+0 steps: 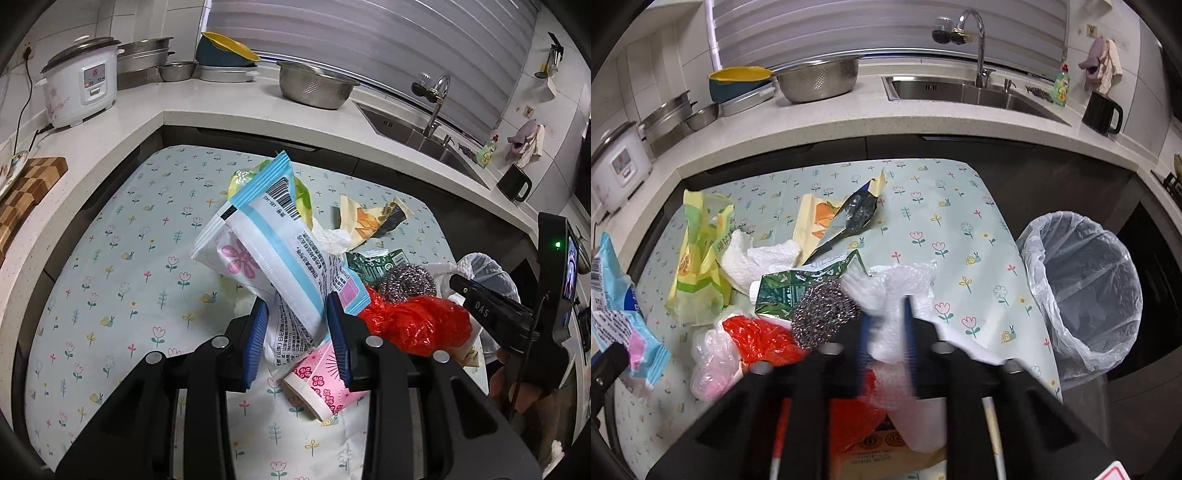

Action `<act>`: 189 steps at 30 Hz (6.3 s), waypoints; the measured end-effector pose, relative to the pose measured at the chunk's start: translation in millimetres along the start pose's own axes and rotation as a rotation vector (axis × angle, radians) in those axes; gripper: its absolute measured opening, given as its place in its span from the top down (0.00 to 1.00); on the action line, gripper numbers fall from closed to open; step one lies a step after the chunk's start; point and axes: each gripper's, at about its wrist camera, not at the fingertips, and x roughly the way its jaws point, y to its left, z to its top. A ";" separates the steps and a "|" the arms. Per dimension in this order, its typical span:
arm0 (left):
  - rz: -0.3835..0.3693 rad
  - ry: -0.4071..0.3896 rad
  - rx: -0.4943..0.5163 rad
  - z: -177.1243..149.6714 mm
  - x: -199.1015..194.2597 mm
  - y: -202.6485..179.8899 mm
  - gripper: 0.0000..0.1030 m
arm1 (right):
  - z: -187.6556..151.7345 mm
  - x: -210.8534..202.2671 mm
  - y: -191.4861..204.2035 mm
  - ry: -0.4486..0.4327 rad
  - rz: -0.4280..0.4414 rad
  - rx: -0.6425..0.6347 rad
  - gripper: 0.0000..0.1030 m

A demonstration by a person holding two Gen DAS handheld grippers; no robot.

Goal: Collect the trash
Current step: 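Lift the wipes packet with the left tool while the right tool grasps a clear plastic bag, then carry both items over the bin and open both tools to drop them, then return both tools to the pile, left toward clear bags, right toward red bag, then grasp clear plastic bags with the left tool while the right tool grasps the red bag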

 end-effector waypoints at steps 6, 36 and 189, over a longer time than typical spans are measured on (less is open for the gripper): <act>-0.028 -0.010 0.048 0.7 -4.9 -22.2 0.69 | 24.2 -41.9 -27.9 -0.105 -0.024 0.031 0.98; -0.269 0.017 0.369 3.1 18.0 -243.1 0.69 | 52.2 -131.1 -195.5 -0.252 -0.237 0.175 0.98; -0.170 0.023 0.186 -6.6 -21.7 -92.0 0.87 | -45.5 -158.0 -65.1 -0.289 0.112 0.209 0.89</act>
